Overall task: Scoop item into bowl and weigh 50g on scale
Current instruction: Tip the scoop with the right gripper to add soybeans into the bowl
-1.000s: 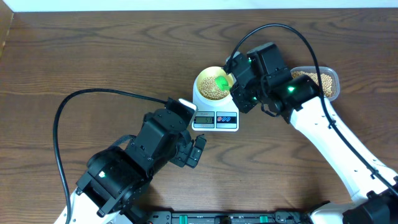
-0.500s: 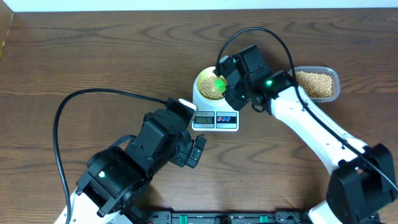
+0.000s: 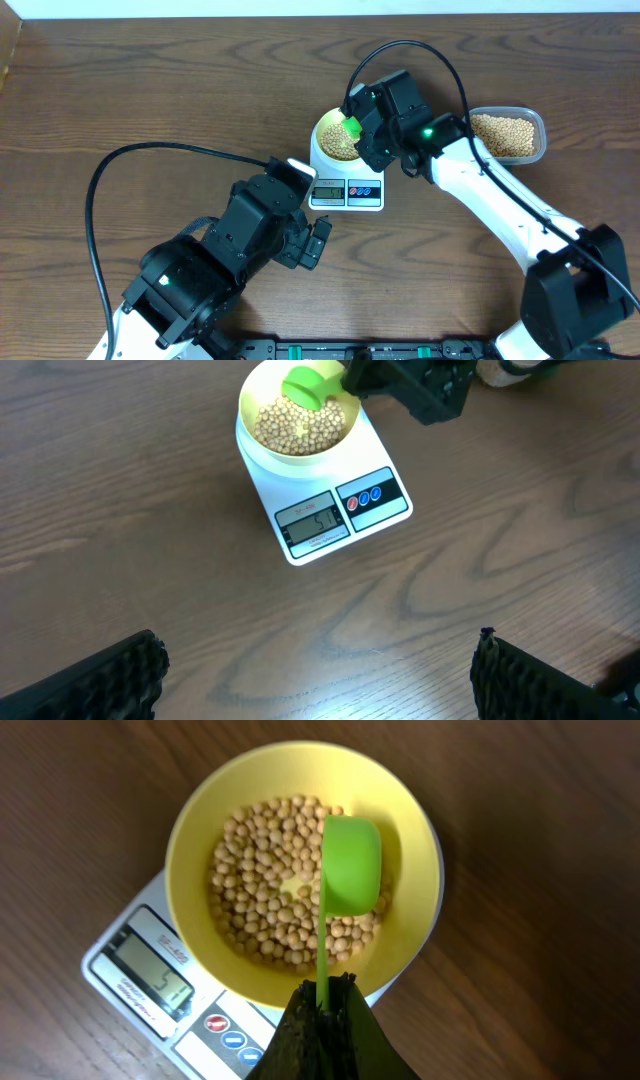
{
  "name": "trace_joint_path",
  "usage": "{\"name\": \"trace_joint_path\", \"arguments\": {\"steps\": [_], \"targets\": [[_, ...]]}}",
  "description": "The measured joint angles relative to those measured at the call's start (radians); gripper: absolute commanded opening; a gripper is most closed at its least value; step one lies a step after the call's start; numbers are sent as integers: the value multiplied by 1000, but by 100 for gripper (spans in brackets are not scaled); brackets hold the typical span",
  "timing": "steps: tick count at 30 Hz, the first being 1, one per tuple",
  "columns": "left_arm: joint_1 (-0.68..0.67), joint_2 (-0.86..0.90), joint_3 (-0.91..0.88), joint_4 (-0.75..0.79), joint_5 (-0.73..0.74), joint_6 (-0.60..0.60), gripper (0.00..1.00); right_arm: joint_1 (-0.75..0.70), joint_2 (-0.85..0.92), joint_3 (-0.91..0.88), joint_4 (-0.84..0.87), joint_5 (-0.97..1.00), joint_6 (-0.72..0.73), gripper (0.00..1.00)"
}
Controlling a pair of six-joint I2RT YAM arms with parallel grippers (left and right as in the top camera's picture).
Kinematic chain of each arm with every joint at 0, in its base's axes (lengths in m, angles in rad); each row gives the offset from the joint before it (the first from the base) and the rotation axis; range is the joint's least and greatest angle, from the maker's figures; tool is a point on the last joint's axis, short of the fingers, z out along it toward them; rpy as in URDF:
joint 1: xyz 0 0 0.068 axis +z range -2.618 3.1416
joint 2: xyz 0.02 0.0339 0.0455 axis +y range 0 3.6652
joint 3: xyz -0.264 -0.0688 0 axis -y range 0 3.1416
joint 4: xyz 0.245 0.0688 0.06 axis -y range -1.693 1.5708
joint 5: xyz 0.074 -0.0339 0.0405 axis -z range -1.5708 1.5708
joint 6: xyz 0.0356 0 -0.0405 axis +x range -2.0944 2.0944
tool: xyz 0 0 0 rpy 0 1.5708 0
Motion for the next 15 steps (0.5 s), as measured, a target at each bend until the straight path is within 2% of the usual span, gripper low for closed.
{"name": "trace_joint_path", "arguments": {"steps": [15], "targets": [[0,0,0,0,0,0,99,21,21,0,4,10,39,1]]}}
